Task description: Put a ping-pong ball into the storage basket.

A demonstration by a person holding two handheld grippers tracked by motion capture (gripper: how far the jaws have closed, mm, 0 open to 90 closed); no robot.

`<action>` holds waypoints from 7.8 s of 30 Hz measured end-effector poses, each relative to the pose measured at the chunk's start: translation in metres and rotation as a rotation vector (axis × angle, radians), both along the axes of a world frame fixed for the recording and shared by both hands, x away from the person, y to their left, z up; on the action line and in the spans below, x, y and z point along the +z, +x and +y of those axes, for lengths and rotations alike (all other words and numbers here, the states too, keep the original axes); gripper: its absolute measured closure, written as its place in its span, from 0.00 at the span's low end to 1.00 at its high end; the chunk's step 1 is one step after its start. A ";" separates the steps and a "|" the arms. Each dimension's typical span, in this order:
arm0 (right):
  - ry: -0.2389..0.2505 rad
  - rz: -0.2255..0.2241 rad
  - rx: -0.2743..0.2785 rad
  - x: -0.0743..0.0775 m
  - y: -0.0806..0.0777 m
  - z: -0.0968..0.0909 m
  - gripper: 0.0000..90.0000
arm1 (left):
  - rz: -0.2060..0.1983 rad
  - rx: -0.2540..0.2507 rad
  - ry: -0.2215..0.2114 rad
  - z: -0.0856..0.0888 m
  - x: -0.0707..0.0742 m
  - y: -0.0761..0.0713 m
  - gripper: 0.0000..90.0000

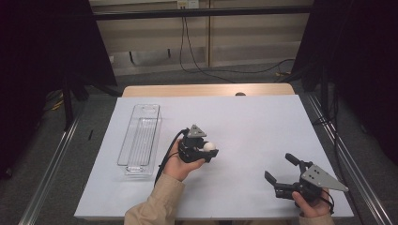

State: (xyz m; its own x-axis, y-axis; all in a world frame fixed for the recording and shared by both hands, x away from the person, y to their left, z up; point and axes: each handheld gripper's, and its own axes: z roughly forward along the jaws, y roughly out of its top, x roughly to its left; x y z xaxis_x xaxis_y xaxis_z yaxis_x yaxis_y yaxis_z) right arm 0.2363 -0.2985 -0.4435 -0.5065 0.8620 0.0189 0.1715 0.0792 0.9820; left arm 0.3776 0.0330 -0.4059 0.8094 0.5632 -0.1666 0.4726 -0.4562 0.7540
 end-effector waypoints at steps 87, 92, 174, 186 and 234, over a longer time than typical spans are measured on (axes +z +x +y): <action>-0.006 0.003 -0.006 0.000 -0.003 -0.002 0.04 | 0.001 0.113 -0.008 0.046 0.017 0.015 0.57; -0.005 0.003 -0.006 0.000 -0.003 -0.001 0.04 | -0.012 0.121 0.005 0.050 0.019 0.016 0.57; -0.013 0.001 -0.005 0.000 -0.003 -0.001 0.04 | -0.034 0.236 0.007 0.090 0.028 0.024 0.57; -0.016 0.004 -0.002 -0.001 -0.002 0.000 0.04 | -0.038 0.244 0.006 0.094 0.030 0.024 0.57; -0.014 0.002 -0.003 0.000 -0.003 -0.001 0.04 | -0.034 0.314 0.014 0.117 0.034 0.025 0.57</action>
State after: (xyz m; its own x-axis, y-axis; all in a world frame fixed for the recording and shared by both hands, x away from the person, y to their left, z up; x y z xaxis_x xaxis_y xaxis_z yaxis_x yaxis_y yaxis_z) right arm 0.2336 -0.2991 -0.4439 -0.5039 0.8638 0.0075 0.1738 0.0929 0.9804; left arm 0.4028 0.1500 -0.3715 0.6004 0.7886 -0.1324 0.5664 -0.3026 0.7666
